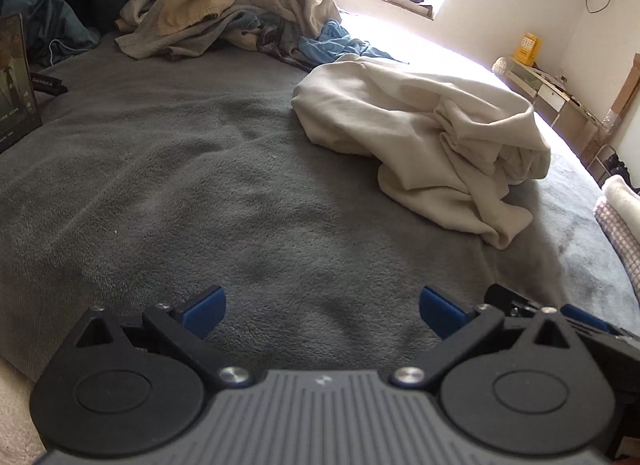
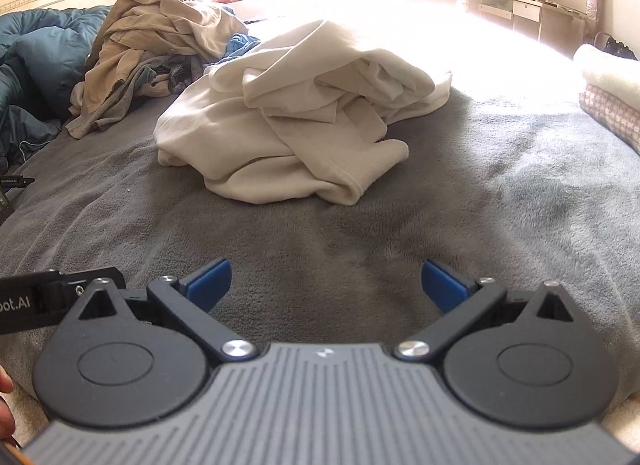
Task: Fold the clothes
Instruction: 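Move both open grippers toward the crumpled cream hoodie on the bed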
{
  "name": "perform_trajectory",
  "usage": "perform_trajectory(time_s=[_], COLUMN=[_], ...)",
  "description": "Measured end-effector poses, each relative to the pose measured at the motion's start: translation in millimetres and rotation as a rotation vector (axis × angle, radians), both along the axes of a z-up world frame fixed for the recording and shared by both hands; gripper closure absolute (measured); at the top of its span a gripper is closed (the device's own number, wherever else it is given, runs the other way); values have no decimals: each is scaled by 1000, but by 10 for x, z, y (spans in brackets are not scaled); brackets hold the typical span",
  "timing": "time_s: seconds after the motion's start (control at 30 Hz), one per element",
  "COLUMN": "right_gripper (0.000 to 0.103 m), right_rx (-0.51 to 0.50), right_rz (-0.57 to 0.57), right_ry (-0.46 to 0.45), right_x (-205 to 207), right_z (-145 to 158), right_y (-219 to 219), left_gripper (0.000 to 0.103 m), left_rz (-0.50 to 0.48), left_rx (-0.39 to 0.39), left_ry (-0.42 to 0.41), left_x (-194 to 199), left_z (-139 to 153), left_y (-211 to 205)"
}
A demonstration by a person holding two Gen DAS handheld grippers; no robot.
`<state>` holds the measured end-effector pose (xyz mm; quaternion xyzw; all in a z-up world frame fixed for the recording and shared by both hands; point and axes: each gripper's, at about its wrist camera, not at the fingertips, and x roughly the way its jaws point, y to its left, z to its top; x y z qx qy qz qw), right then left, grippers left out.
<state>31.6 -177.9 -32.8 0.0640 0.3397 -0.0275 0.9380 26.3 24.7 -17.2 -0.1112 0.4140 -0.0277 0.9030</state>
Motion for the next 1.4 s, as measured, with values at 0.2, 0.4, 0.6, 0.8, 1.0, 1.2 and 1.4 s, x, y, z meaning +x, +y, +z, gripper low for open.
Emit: perform_trajectory(time_s=[0.2, 0.4, 0.6, 0.8, 1.0, 1.2, 1.4], right_gripper=[1, 1, 1, 1, 1, 1, 1], right_rx=[-9, -11, -8, -3, -23, -34, -41], right_rz=[-7, -15, -21, -27, -29, -35, -44], right_ry=[12, 28, 40, 34, 4, -21, -31], right_x=[81, 141, 137, 100, -3, -147, -238], right_z=[-25, -67, -93, -66, 90, 233, 311], right_y=[15, 10, 2, -26, -36, -45, -66], left_gripper=[0, 0, 0, 0, 2, 2, 2], left_rz=[0, -36, -16, -19, -21, -69, -68], left_rx=[147, 253, 233, 219, 208, 237, 250], left_ry=[-13, -45, -2, -9, -71, -122, -145], left_x=[115, 160, 208, 145, -12, -81, -163], left_z=[-175, -325, -292, -204, 100, 359, 419], left_y=[-32, -143, -140, -153, -189, -317, -385])
